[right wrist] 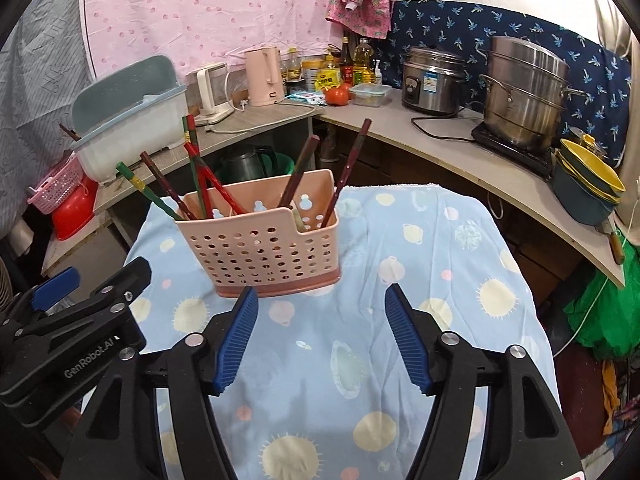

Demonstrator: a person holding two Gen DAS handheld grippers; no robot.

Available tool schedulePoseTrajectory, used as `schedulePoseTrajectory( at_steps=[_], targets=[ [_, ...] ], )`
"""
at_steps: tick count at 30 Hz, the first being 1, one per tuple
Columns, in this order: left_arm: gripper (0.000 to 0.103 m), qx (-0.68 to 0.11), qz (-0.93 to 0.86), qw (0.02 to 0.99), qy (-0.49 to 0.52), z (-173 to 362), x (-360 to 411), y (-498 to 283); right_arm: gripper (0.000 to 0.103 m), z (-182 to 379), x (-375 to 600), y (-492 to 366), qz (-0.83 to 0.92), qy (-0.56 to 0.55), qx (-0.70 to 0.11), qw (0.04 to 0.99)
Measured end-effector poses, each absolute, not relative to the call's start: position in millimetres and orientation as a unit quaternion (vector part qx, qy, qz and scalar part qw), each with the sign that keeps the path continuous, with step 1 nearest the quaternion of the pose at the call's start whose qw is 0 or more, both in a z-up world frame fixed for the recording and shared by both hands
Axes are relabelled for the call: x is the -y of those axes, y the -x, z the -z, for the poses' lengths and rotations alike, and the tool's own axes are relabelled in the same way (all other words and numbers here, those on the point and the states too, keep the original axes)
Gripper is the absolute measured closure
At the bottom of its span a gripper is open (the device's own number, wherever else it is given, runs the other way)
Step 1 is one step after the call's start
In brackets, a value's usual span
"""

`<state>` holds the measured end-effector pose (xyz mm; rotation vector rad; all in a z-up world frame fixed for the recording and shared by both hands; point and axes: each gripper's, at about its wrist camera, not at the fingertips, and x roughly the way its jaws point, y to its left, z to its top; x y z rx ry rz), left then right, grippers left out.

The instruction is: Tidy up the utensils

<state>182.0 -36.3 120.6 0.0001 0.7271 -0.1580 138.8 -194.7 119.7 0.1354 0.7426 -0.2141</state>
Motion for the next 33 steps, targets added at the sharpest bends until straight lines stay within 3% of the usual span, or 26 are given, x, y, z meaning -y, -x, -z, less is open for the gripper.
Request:
schedulePoseTrajectory(
  at_steps=[33],
  targets=[
    [0.008,-0.355,0.051,0.934,-0.011,-115.1,34.5,-174.3,0.031,-108.6,194.5,-131.2,0.117,-0.064,-0.36,0.924]
  ],
)
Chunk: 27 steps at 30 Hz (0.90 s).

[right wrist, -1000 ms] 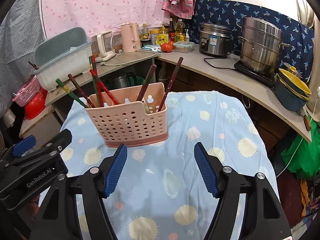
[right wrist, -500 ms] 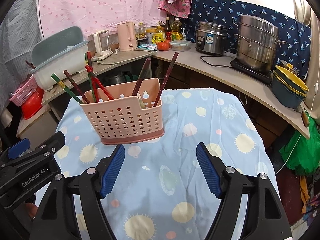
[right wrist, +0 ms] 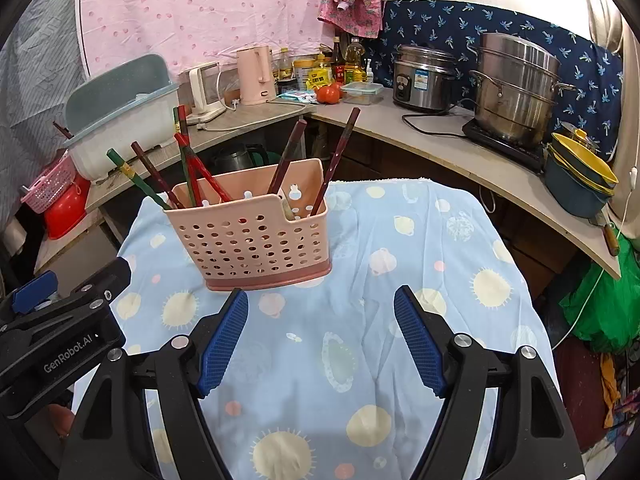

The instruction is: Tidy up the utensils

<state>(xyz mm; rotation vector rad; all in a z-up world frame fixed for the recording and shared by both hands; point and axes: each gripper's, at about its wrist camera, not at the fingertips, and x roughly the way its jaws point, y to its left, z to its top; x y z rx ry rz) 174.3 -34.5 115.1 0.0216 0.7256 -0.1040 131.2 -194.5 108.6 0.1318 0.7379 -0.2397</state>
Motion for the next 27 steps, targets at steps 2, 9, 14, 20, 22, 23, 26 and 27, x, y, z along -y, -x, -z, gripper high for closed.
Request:
schedulePoseTrajectory(
  at_steps=[2,9,14,20,22,23,26,27],
  targets=[
    [0.008,-0.356,0.049,0.933,-0.01,-114.9,34.1,-174.4,0.03,-108.5,193.8,-131.2,0.116,-0.063,-0.36,0.924],
    [0.008,-0.359,0.047,0.932,-0.002,-114.3,31.3,-175.5,0.018,-106.3,194.7,-131.7,0.111,-0.066,-0.36,0.924],
    [0.008,-0.358,0.05,0.932,-0.011,-113.8,34.8,-174.4,0.014,-104.3,194.1,-132.9,0.112,-0.062,-0.362,0.923],
    [0.008,-0.359,0.046,0.932,-0.009,-112.7,34.6,-174.6,0.014,-103.0,195.9,-131.9,0.112,-0.068,-0.363,0.923],
    [0.008,-0.359,0.045,0.932,-0.009,-112.5,34.4,-174.6,0.014,-102.3,196.4,-132.0,0.113,-0.069,-0.364,0.922],
    [0.008,-0.359,0.045,0.932,-0.01,-112.4,34.5,-174.4,0.014,-102.1,196.1,-132.1,0.112,-0.069,-0.365,0.922],
    [0.008,-0.359,0.044,0.932,-0.011,-112.3,34.4,-174.5,0.014,-101.1,195.9,-131.4,0.11,-0.068,-0.366,0.922],
    [0.008,-0.36,0.045,0.932,-0.012,-112.1,34.4,-174.7,0.014,-101.0,196.0,-131.3,0.11,-0.068,-0.366,0.922]
  ],
)
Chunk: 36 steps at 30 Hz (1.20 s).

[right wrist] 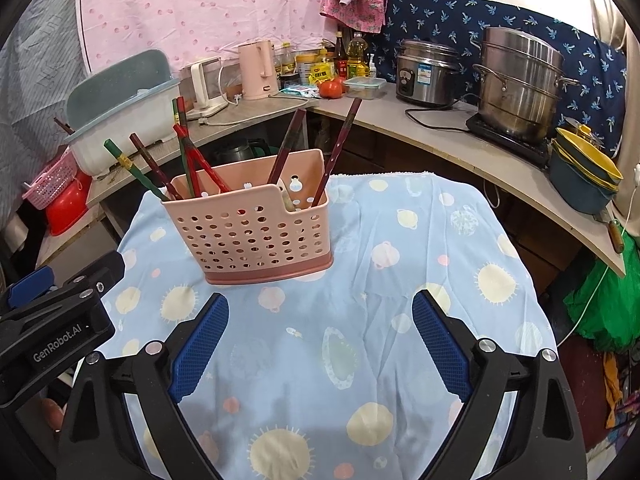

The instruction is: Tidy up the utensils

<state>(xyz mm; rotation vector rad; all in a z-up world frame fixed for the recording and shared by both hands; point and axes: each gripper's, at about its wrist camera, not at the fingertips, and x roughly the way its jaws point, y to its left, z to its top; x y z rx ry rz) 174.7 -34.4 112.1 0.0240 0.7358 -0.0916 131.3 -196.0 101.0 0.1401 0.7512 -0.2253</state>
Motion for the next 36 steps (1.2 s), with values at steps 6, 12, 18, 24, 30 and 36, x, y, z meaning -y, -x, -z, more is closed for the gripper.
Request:
schedulePoseTrajectory(
  at_steps=[6,12,18,24,30,36],
  targets=[
    [0.008,-0.359,0.043,0.932,-0.014,-111.5,33.8,-173.9,0.014,-100.6,196.1,-132.8,0.108,-0.068,-0.367,0.921],
    [0.008,-0.357,0.044,0.933,-0.016,-112.5,35.1,-171.7,0.014,-100.6,194.8,-131.6,0.108,-0.069,-0.367,0.921],
    [0.008,-0.356,0.026,0.934,-0.019,-112.1,33.6,-171.1,0.014,-100.2,194.1,-131.3,0.108,-0.068,-0.367,0.921],
    [0.008,-0.361,0.014,0.932,-0.016,-110.5,30.8,-172.0,0.014,-99.4,192.5,-130.7,0.109,-0.069,-0.368,0.921],
    [0.008,-0.364,0.015,0.931,-0.017,-108.1,30.8,-171.6,0.014,-99.3,192.9,-130.5,0.109,-0.069,-0.368,0.921],
    [0.008,-0.369,0.02,0.929,-0.016,-107.4,30.7,-173.6,0.014,-98.7,192.9,-130.5,0.108,-0.07,-0.369,0.921]
  ],
)
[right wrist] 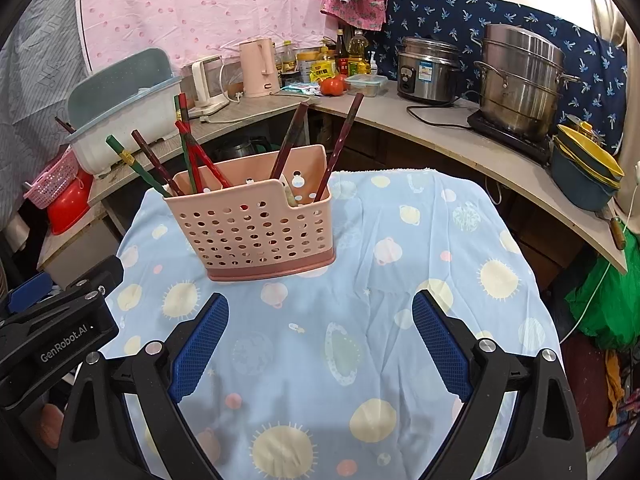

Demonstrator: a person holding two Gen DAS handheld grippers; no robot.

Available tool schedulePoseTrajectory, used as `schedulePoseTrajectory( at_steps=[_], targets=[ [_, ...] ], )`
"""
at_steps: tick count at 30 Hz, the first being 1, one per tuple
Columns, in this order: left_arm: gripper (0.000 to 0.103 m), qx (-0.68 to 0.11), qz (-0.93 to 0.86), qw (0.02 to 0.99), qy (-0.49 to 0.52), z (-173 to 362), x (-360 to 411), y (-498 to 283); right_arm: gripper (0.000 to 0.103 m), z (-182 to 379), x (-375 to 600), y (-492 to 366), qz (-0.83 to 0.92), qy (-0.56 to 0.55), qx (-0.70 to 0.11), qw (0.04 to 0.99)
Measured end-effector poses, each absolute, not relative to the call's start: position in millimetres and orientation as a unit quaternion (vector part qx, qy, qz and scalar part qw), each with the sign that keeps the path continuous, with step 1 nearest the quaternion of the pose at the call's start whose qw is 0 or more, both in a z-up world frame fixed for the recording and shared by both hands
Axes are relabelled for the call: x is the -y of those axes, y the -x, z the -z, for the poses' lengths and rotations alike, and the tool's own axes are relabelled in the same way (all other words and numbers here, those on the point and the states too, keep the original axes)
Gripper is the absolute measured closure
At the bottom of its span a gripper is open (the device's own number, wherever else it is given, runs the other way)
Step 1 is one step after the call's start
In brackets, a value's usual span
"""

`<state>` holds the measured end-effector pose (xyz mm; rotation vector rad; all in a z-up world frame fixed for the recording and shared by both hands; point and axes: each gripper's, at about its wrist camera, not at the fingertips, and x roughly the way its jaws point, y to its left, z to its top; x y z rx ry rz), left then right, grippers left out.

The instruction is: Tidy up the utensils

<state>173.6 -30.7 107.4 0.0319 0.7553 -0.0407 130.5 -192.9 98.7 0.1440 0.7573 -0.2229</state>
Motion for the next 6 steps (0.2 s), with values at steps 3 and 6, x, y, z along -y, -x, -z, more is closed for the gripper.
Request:
schedulePoseTrajectory(
  at_steps=[3,6],
  targets=[
    [0.008,-0.368,0.022,0.929,-0.01,-106.8,30.1,-173.2,0.014,-97.7,192.9,-130.5,0.108,-0.069,-0.368,0.921],
    [0.008,-0.368,0.027,0.929,-0.008,-106.8,29.8,-173.2,0.014,-97.7,193.0,-130.7,0.108,-0.07,-0.369,0.92]
  ],
)
